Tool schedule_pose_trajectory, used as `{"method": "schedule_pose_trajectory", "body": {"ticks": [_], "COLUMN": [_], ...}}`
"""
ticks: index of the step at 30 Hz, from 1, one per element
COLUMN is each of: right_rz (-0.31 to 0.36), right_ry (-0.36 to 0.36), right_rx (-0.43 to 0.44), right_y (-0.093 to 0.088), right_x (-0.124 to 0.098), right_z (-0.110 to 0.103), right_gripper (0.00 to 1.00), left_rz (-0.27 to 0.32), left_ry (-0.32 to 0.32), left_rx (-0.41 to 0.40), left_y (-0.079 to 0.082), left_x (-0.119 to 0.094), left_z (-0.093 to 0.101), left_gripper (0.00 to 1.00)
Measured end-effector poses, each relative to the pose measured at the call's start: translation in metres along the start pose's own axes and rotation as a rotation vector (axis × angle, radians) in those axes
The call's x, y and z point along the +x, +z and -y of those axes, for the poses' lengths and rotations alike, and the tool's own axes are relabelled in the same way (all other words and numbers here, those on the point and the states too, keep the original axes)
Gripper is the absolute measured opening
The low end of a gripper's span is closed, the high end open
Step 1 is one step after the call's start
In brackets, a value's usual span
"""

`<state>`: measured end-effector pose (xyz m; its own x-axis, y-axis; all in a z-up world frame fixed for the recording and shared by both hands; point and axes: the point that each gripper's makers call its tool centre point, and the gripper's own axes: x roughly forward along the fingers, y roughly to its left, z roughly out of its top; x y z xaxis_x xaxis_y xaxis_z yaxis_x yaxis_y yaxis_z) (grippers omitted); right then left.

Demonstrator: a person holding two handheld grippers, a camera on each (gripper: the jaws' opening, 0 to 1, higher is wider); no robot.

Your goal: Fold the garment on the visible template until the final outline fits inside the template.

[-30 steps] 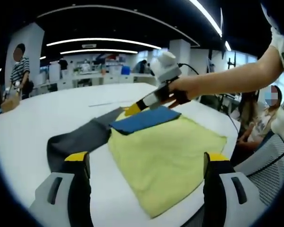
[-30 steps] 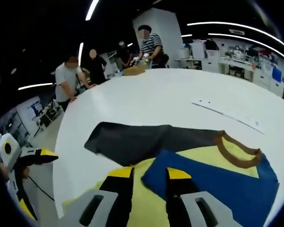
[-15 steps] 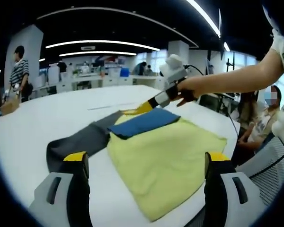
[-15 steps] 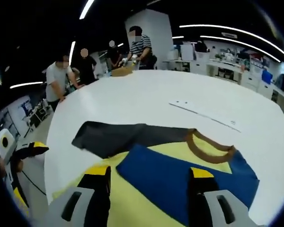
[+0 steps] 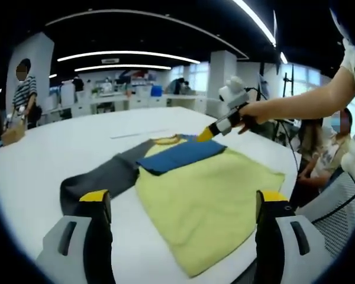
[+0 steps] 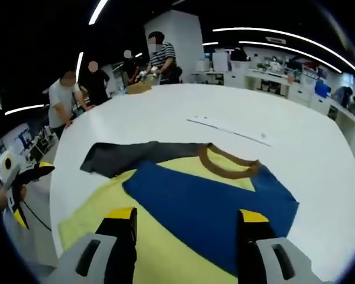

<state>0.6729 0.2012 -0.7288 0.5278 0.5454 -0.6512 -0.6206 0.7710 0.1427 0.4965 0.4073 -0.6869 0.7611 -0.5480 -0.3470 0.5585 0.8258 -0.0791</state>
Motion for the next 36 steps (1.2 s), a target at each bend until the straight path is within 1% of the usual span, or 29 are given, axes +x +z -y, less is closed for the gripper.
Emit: {"method": "schedule_pose_trajectory", "body": {"ticks": [6,8,13,15,21,23,28,36], "right_rz": [-0.003,0.003,-0.008,-0.009,-0.03,-0.04,-0.06,-0.062], "right_ry": [-0.053,-0.058,-0.075,-0.074,-0.08,-0.082,-0.098,-0.117], "right_rx": [0.021,0.037,0.038,0.048,0.064,0.066,0.057,0.061], "right_y": [-0.014,-0.018,-0.029,-0.032,-0.046,-0.052,-0.063,-0.076], "right_x": [-0.019,-0.024,-0.033,-0.036,-0.043,-0.044,-0.049,-0.053], "right_z": [0.031,0.037,0.049,0.052,0.063,0.066,0.074,0.08], "right_gripper": [0.61,0.61,0.59,0.58,0.52,0.5,0.38,0.28], "left_rz": [-0.001,0.0,-0.004,-0.005,-0.01,-0.012,-0.012,-0.012], "left_ry": [0.004,0.005,0.001,0.0,0.001,0.0,-0.002,-0.001], "left_rx": [-0.009,-0.008,-0.005,-0.005,-0.006,-0.006,-0.005,-0.006], "left_y": [0.0,0.001,0.002,0.002,0.002,0.001,-0.001,-0.003], "left_x": [0.0,0.001,0.003,0.003,0.003,0.003,0.003,0.001], "left_z": [0.0,0.0,0.005,0.006,0.006,0.006,0.003,0.0], "left_gripper": [0.99,0.99,0.99,0.99,0.99,0.99,0.99,0.98]}}
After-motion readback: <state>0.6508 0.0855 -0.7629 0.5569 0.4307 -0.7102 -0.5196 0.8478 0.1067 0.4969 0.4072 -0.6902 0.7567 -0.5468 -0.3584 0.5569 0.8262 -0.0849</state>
